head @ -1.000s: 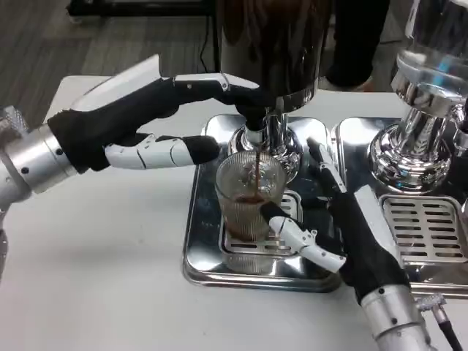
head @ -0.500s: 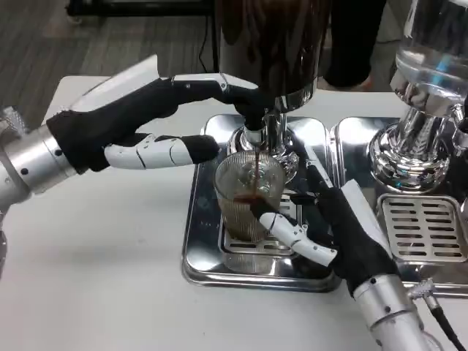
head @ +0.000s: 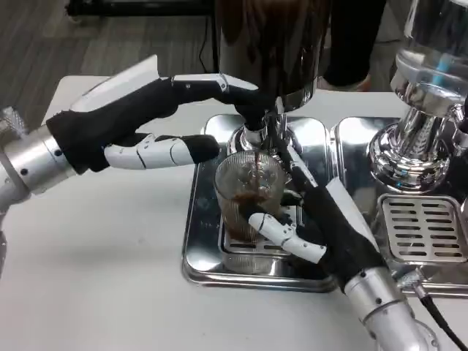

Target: Grasp the cup under the faucet to collect the drink, then remove the cup.

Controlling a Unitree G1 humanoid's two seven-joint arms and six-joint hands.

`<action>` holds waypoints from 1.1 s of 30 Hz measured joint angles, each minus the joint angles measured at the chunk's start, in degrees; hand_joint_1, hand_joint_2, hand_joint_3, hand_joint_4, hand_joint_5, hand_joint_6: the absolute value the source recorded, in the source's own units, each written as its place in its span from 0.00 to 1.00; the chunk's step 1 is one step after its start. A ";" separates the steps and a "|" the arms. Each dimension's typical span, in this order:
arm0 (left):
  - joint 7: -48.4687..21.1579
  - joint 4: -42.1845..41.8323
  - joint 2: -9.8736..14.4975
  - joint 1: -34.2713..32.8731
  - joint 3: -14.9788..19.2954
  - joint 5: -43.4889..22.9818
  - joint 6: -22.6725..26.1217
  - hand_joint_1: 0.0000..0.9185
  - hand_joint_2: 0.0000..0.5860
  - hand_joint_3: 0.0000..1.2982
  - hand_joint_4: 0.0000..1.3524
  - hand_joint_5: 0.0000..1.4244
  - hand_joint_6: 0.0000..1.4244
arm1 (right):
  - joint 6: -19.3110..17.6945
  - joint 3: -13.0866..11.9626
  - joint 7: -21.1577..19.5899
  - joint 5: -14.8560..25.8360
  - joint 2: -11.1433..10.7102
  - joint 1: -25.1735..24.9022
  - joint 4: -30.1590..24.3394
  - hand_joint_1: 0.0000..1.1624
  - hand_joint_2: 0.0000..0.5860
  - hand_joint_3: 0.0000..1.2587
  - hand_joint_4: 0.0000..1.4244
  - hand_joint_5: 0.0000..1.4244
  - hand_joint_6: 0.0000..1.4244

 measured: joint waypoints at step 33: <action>0.91 -1.22 0.56 0.68 -0.02 0.21 0.56 0.00 0.28 0.25 0.22 0.20 0.17 | 0.27 1.38 -0.25 -0.65 0.04 -3.36 3.80 0.47 0.30 0.00 0.00 0.00 0.17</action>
